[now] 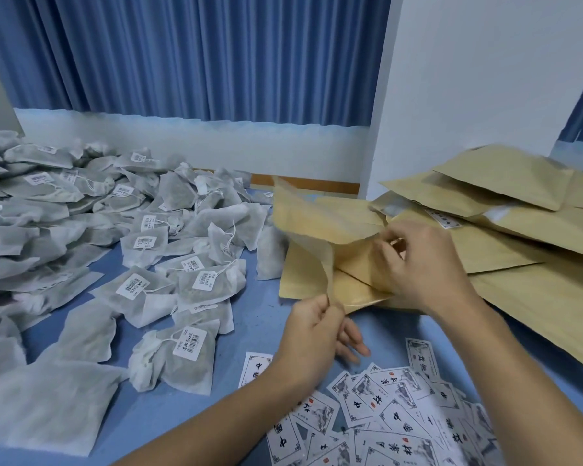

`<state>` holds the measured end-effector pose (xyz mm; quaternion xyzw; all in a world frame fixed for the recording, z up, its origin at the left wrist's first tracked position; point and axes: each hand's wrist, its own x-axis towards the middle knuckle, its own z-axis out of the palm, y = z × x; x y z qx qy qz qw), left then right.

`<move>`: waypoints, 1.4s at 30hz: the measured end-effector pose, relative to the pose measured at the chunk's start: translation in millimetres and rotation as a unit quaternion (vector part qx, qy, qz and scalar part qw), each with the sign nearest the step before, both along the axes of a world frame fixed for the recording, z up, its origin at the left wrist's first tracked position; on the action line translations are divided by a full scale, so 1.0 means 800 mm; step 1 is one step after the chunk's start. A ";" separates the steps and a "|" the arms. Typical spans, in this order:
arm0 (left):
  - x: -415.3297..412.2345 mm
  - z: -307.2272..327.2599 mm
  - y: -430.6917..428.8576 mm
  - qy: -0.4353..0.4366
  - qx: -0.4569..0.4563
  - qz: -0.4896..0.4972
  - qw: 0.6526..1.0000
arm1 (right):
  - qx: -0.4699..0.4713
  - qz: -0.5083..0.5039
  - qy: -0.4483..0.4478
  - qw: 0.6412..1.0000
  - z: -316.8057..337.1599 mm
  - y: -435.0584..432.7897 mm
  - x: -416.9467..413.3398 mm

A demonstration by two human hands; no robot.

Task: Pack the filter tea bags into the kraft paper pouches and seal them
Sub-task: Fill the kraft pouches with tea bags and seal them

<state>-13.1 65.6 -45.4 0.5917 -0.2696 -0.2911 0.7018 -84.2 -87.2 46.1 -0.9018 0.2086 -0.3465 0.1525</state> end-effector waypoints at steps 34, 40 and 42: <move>0.099 0.094 -0.117 -0.493 0.333 -0.068 0.801 | 0.057 -0.011 -0.079 0.995 0.004 0.041 0.032; 0.064 0.061 -0.083 -0.572 0.323 -0.023 0.753 | 0.109 -0.017 -0.085 0.990 -0.017 0.045 0.047; 0.037 0.050 -0.060 -0.539 0.270 -0.009 0.798 | 0.106 -0.014 -0.077 0.991 -0.016 0.043 0.045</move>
